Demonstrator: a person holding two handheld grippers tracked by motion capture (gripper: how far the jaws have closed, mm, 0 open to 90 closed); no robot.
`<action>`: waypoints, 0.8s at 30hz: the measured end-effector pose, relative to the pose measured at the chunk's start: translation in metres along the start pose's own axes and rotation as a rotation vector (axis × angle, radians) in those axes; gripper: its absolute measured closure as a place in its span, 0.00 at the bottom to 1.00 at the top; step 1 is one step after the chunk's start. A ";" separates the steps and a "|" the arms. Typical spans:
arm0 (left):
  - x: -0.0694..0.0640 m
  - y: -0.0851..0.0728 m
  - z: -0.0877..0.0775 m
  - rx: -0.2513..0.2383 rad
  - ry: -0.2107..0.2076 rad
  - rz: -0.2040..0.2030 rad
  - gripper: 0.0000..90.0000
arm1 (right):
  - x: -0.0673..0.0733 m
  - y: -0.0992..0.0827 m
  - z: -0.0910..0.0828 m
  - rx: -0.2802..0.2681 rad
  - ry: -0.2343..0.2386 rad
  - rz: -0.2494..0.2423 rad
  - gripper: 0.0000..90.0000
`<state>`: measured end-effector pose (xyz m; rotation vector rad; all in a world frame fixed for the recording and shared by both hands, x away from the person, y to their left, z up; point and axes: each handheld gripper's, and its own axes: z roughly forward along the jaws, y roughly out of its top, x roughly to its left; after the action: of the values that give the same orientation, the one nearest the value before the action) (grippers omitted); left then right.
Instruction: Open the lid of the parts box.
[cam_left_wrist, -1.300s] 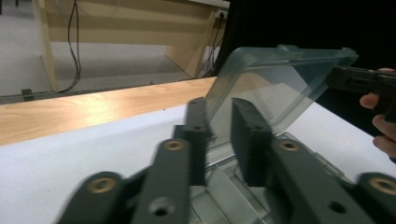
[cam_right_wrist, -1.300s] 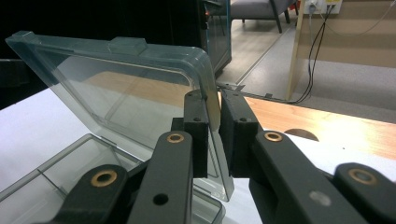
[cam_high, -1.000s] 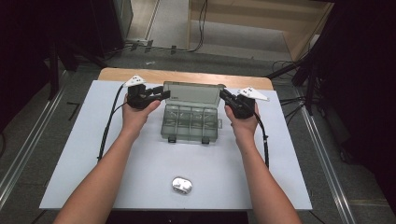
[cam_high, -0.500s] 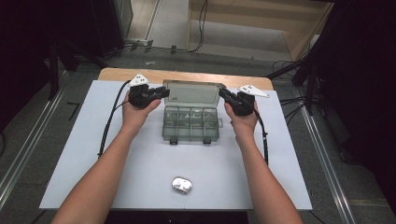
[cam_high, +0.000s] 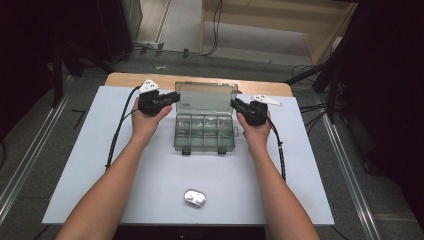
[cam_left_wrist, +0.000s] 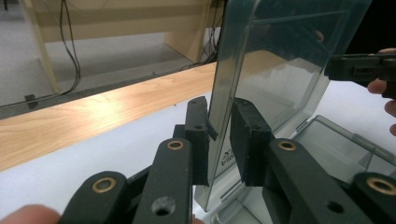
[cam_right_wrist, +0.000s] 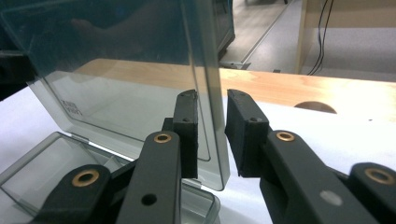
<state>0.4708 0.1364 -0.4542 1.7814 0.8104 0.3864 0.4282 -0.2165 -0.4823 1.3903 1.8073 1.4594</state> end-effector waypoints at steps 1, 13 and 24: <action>0.001 0.000 0.000 -0.002 0.009 -0.002 0.87 | 0.000 -0.001 0.002 -0.001 -0.002 0.000 0.80; 0.004 -0.001 0.006 -0.012 0.032 -0.026 0.90 | 0.002 -0.004 0.014 0.048 -0.093 -0.005 0.93; -0.003 -0.017 0.009 0.080 0.095 -0.152 0.80 | 0.008 -0.001 0.015 0.072 -0.127 0.027 0.94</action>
<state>0.4688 0.1313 -0.4727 1.7721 1.0350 0.3443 0.4368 -0.2027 -0.4869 1.5125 1.7826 1.2996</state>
